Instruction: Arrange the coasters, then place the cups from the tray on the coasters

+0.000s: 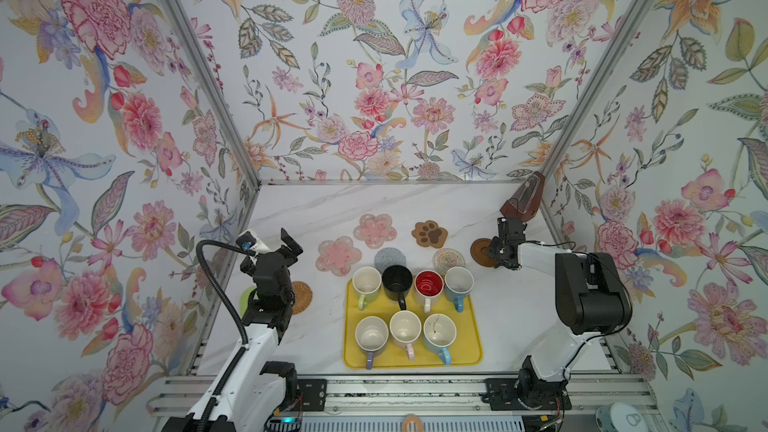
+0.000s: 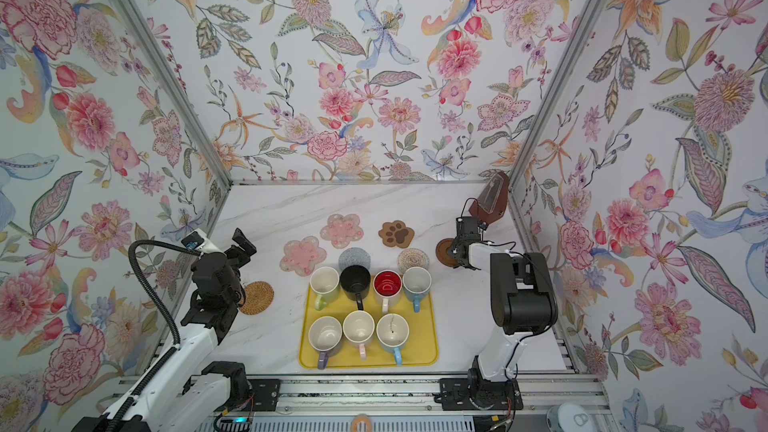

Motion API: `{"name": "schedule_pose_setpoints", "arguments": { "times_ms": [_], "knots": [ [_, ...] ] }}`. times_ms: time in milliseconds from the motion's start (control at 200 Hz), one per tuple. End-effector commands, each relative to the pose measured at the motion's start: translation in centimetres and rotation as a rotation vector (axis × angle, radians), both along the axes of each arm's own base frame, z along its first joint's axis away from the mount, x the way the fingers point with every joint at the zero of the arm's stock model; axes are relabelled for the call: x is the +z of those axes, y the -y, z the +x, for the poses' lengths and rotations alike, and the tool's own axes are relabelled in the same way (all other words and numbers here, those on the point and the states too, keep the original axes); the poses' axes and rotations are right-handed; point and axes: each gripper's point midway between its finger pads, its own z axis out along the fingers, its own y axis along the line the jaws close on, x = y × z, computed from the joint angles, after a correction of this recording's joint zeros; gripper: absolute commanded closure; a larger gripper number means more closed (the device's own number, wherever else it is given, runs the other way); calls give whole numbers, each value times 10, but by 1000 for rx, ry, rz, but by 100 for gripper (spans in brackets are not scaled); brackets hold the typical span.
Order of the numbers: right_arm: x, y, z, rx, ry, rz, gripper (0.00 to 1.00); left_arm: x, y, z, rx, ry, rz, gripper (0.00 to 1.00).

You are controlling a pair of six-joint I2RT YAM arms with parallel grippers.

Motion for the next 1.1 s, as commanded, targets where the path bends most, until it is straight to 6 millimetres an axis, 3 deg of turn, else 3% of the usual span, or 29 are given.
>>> {"name": "schedule_pose_setpoints", "arguments": {
  "times_ms": [0, 125, 220, 320, 475, 756, 1096],
  "knots": [
    [7, 0, 14, 21, -1, 1, 55, 5, -5, -3, 24, -2, 13, 1],
    [32, 1, 20, 30, 35, -16, 49, 4, -4, -4, 14, -5, 9, 1],
    [48, -2, 11, 38, 59, -15, 44, 3, -4, -5, 14, -9, 15, 1],
    [54, -18, -1, 90, 71, 6, 42, 2, -7, -6, 28, -20, 30, 1],
    [41, -41, -10, 170, 11, 1, 40, 3, -6, -4, 22, -20, 21, 1],
    [15, -60, -1, 239, -54, 37, 40, 0, -8, -7, 31, -49, 28, 1],
    [-4, -60, 10, 259, -104, -2, 40, 1, -10, -13, 45, -44, 22, 1]
  ]
}}
